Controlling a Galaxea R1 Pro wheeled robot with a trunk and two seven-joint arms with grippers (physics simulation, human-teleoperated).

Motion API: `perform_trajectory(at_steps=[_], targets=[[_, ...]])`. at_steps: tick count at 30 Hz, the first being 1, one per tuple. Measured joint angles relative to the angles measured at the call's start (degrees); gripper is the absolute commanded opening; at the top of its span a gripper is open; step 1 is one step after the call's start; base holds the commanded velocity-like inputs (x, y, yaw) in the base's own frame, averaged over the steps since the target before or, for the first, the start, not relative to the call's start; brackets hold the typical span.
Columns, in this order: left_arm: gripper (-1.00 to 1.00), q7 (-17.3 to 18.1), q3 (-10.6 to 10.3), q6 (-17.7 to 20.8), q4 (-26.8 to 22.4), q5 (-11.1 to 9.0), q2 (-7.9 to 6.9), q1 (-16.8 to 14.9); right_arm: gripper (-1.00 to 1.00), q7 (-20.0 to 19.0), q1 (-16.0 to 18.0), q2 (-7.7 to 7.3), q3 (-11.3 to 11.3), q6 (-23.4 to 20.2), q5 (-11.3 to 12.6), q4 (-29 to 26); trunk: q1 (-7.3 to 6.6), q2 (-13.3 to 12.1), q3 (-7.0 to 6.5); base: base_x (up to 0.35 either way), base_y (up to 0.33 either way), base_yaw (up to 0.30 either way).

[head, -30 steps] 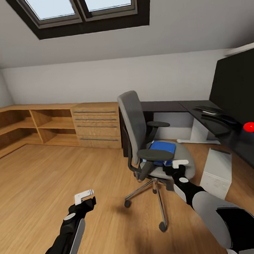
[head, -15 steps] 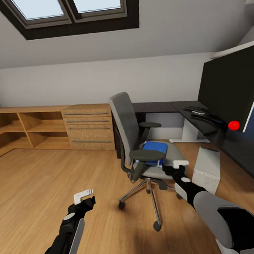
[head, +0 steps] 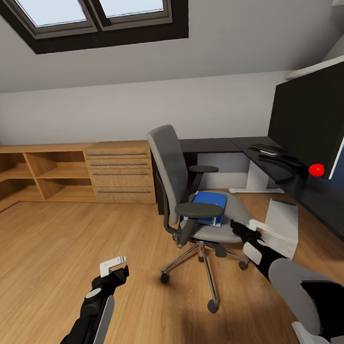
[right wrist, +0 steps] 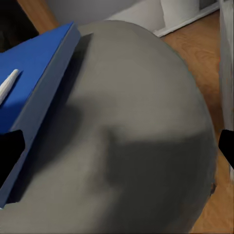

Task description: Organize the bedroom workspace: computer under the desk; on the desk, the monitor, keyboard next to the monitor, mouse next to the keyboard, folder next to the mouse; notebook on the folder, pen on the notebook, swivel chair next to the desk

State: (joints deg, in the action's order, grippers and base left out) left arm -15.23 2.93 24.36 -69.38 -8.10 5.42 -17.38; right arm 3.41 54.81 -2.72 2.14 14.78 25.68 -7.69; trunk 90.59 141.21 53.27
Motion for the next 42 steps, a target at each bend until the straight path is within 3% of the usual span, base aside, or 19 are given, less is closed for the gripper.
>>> perform_trajectory(at_steps=[3,10,14,27,42], targets=[[1.0,0.0,0.0,0.0,0.0,0.0,0.0,0.0,1.0,0.0,0.0,-0.43,0.0,0.1,2.6,0.0,0.0,0.0,0.0,0.0,0.0,0.0],[1.0,-0.1,0.0,0.0,0.0,0.1,0.0,0.0,1.0,-0.2,0.0,-1.91,0.2,0.3,11.4,-0.1,0.0,0.0,0.0,0.0,0.0,0.0],[1.0,-0.1,-0.1,0.0,0.0,0.1,0.0,0.0,1.0,-0.3,0.0,-2.19,0.2,2.6,14.1,-0.1,0.0,0.0,0.0,0.0,0.0,0.0],[1.0,-0.1,-0.1,0.0,0.0,0.1,0.0,0.0,1.0,-0.2,0.0,-2.37,0.2,4.6,14.7,-0.2,0.0,0.0,0.0,0.0,0.0,0.0],[1.0,-0.2,0.2,0.0,0.0,0.1,-0.15,0.0,1.0,-0.2,0.0,-2.5,0.1,4.7,14.7,-0.1,-0.01,0.0,-0.46,0.105,0.026,-0.156]])
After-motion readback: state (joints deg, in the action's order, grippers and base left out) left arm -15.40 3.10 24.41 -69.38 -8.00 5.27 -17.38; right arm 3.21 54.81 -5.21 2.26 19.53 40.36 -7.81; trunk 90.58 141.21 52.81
